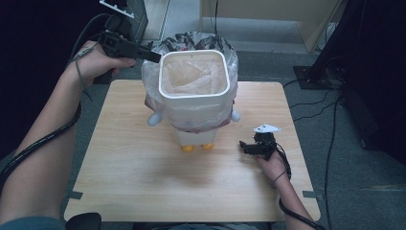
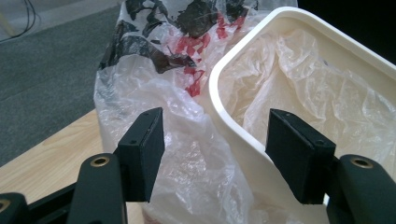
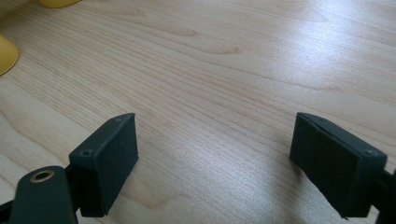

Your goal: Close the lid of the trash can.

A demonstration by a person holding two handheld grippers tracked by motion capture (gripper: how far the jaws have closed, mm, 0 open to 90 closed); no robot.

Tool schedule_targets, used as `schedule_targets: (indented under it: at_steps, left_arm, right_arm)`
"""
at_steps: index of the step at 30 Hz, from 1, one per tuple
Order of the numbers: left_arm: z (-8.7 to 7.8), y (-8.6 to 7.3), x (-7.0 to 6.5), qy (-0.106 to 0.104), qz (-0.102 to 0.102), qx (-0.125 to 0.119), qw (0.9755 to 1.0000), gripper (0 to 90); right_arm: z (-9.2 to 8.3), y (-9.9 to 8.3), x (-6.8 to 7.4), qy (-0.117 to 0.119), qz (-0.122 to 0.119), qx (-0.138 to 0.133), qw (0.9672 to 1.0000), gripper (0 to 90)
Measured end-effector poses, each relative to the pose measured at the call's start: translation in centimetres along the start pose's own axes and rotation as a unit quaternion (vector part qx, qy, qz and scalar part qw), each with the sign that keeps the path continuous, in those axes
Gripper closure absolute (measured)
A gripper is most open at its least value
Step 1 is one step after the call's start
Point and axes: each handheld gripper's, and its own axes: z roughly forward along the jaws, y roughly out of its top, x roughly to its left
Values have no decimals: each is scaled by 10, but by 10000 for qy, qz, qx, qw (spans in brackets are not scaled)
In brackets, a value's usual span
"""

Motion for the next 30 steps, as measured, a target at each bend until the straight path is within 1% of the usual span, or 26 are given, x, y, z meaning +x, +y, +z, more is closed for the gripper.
schedule_targets:
  at_steps: [1, 17, 22, 23, 24, 27, 30]
  left_arm:
    - [-2, -1, 1, 5, 1, -32, 10000, 373]
    - [-16, -16, 11, 129, -48, -127, 9998, 358]
    - [-18, -20, 14, 160, -46, -198, 9997, 349]
    - [-19, -24, 16, 217, -15, -218, 9995, 348]
    - [-19, -24, 16, 217, -15, -218, 9995, 348]
    - [-19, -28, 20, 270, -59, -194, 9994, 348]
    - [-20, -32, 23, 296, -86, -219, 9993, 348]
  right_arm:
    - [0, 0, 0, 0, -1, 0, 10000, 149]
    - [0, 0, 0, -1, -1, 0, 10000, 149]
    - [0, 0, 0, 0, -2, 0, 10000, 149]
    - [0, 0, 0, 1, -1, 2, 10000, 149]
    - [0, 0, 0, 1, -1, 2, 10000, 149]
    - [0, 0, 0, 0, 0, 1, 10000, 149]
    - [0, 0, 0, 1, -3, 3, 10000, 149]
